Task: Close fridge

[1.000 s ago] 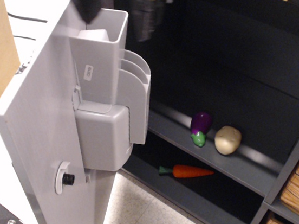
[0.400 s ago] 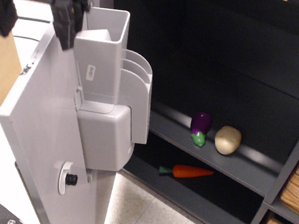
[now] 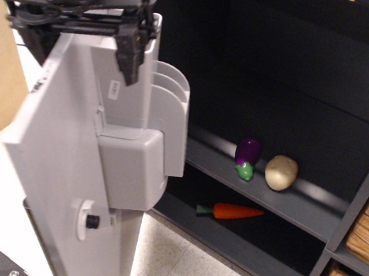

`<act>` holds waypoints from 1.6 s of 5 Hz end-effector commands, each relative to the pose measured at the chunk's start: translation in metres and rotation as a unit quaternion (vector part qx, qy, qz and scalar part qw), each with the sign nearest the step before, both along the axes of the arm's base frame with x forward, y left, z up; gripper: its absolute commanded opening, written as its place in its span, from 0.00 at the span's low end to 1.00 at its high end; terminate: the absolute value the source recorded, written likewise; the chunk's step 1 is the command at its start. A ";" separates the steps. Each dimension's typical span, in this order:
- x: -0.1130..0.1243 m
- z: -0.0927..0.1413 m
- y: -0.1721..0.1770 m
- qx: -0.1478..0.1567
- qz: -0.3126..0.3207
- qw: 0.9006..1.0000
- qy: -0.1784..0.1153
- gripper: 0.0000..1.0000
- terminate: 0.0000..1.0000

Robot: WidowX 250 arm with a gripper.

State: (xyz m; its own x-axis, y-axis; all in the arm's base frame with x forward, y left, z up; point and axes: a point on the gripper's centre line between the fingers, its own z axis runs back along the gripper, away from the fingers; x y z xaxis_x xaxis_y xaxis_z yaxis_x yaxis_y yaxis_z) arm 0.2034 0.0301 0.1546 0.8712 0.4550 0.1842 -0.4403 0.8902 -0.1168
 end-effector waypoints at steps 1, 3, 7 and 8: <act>0.051 0.022 -0.034 -0.025 0.018 0.999 -0.028 1.00 0.00; 0.072 0.048 -0.054 -0.045 0.018 0.997 -0.057 1.00 0.00; 0.043 -0.035 -0.026 0.072 -0.085 0.993 -0.045 1.00 0.00; 0.066 -0.048 -0.035 0.074 -0.117 0.989 -0.053 1.00 0.00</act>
